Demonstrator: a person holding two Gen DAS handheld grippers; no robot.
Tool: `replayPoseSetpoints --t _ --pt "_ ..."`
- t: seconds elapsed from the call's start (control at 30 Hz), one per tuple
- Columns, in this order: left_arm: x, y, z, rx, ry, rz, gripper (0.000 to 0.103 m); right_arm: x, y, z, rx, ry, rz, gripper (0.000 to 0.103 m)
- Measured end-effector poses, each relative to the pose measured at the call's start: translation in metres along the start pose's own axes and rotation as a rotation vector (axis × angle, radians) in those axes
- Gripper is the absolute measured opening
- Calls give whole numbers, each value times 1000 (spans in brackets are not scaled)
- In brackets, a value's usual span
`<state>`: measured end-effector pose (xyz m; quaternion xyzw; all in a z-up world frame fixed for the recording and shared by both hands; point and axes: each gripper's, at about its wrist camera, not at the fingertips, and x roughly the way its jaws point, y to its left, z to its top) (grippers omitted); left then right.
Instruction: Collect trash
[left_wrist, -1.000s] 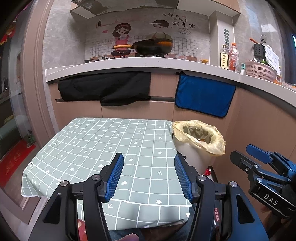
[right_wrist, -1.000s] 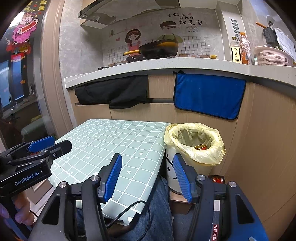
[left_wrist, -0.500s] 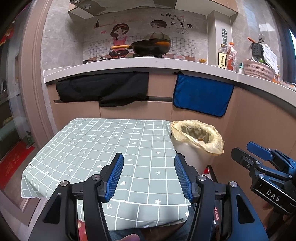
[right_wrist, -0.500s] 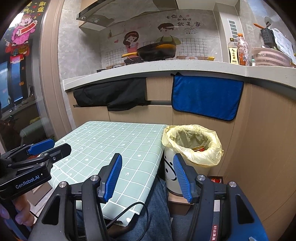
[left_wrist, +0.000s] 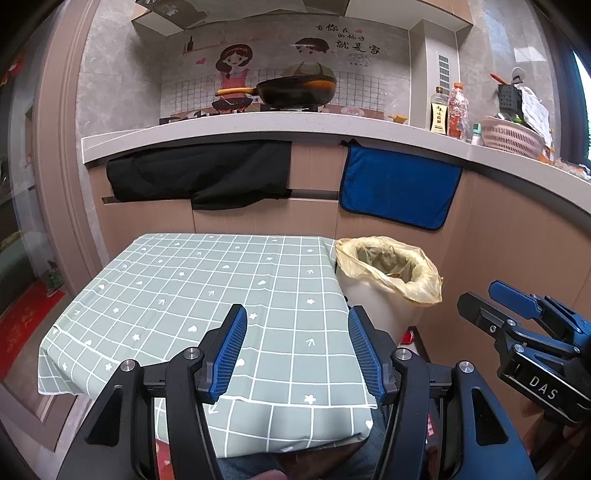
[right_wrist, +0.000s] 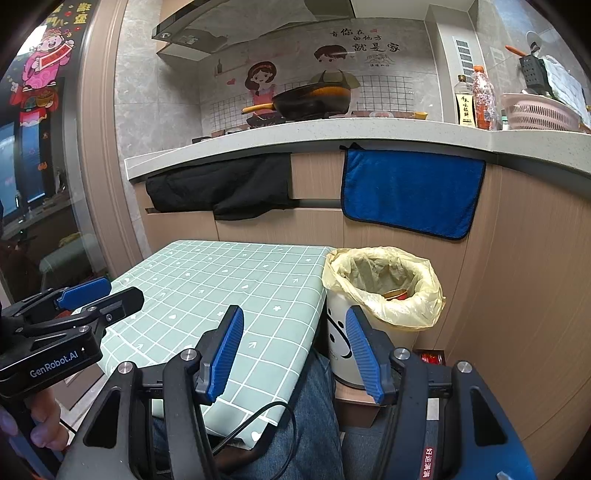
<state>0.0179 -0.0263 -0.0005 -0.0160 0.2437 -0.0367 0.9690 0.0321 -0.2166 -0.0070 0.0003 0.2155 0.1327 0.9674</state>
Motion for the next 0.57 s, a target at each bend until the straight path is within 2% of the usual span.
replayPoseSetpoints --t 0.57 --pt "9 1 0 8 13 -15 58 -1 0 -4 3 5 -14 55"
